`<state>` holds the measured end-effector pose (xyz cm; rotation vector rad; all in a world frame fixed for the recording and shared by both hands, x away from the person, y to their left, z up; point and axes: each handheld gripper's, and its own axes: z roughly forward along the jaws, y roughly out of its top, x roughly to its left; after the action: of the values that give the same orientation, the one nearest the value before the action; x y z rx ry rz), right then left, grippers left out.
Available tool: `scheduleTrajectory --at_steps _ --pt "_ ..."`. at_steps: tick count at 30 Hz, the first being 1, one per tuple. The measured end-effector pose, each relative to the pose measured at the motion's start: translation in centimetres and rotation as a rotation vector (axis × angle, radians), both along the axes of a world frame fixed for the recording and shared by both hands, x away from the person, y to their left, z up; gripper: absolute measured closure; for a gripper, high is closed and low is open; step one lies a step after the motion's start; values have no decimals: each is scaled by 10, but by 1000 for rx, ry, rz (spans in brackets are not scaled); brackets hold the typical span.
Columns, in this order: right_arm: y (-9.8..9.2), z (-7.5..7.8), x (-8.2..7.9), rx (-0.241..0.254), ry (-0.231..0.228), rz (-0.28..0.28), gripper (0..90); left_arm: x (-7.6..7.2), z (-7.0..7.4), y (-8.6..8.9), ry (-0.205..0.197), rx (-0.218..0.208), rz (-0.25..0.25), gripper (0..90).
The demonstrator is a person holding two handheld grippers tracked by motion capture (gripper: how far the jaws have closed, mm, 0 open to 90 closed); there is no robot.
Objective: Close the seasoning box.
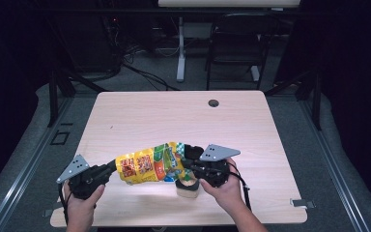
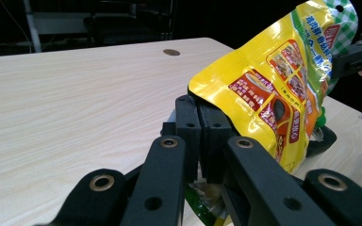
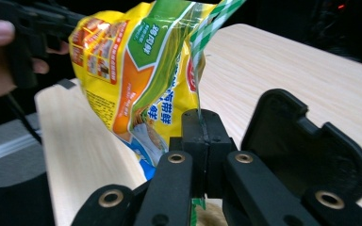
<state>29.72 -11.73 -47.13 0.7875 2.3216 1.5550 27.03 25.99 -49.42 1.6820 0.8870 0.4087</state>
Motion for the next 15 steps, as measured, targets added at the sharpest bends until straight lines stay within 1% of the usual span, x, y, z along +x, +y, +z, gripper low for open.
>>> scheduleTrajectory --at_steps 1,2,3,5,6,7,9,13,15 --pt "-1 0 1 13 14 13 890 0 0 -1 -1 -4 1 888" --pt "-1 0 2 35 31 27 882 0 0 -1 -2 4 -3 889" --pt "-2 0 2 43 38 37 877 0 0 -2 -7 2 -1 889" --pt "-1 0 2 45 37 33 880 -1 0 -3 -1 13 -4 889" --pt "-1 0 2 44 36 33 883 0 0 -2 0 13 -6 889" --pt "-1 0 2 46 37 32 884 0 -1 -3 -6 1 -3 889" --pt "0 0 2 47 37 32 887 0 -1 -2 6 11 -3 889" --pt "2 1 3 47 34 36 900 1 -3 -2 4 3 0 889" --pt "2 3 4 48 36 38 900 1 -4 -2 11 3 7 890"
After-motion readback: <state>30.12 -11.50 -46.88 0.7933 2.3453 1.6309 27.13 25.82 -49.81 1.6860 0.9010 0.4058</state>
